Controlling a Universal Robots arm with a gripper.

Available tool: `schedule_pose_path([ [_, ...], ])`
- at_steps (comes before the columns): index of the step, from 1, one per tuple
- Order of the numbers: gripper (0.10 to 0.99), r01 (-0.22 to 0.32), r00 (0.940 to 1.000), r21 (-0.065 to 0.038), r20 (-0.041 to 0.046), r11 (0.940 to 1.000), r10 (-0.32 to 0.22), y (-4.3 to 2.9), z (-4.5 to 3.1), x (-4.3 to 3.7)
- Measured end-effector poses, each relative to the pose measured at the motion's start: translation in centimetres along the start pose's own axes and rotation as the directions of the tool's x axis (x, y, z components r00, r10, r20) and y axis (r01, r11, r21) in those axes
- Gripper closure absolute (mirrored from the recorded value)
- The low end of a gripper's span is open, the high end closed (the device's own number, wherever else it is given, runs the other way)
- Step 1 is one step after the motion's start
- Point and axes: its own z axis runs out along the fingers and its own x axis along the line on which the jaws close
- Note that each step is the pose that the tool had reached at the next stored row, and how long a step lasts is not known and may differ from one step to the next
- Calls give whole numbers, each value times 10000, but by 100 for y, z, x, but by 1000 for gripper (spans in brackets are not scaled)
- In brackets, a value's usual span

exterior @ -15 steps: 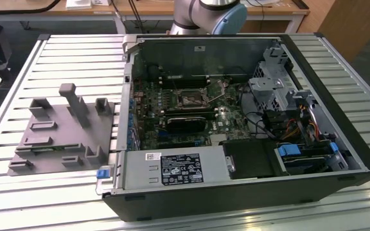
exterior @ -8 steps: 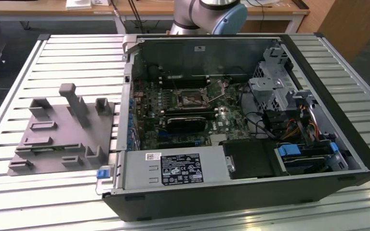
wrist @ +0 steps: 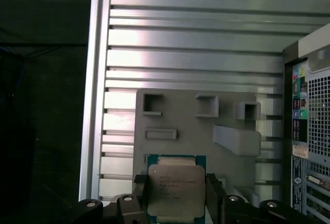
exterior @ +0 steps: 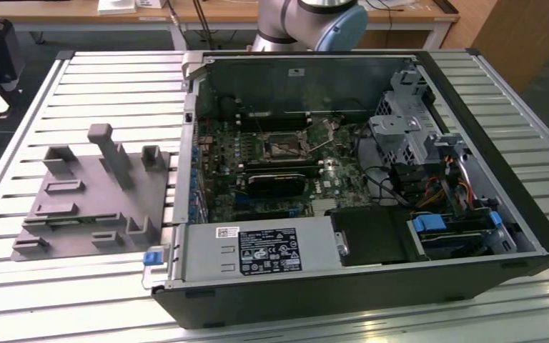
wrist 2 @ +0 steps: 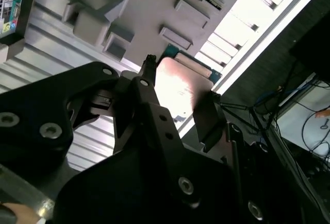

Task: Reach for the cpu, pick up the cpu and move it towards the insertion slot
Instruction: 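Pick up the cpu and move it towards the insertion slot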

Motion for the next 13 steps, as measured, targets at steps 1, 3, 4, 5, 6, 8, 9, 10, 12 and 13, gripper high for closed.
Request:
schedule_pose_path([
  [1, 545, 0, 10000, 0, 0, 10000, 0, 0, 0, -14],
  [3, 545, 0, 10000, 0, 4, 10000, 0, -1, -1, -46],
  [4, 545, 0, 10000, 0, 7, 10000, 0, -1, 0, -59],
  [5, 545, 1, 10000, 1, 10, 10000, -1, -1, -1, -72],
  [6, 545, 1, 10000, 1, 13, 10000, -1, -2, 0, -85],
  [8, 545, 2, 10000, 0, 19, 10000, -2, -2, 0, -116],
  [9, 545, 2, 10000, 0, 22, 10000, -2, -3, 0, -131],
  [10, 545, 2, 10000, 0, 26, 10000, -2, -3, 0, -147],
  [12, 545, 3, 10000, 1, 35, 10000, -3, -4, 1, -176],
  [13, 545, 2, 10000, 1, 41, 10000, -2, -4, 1, -190],
])
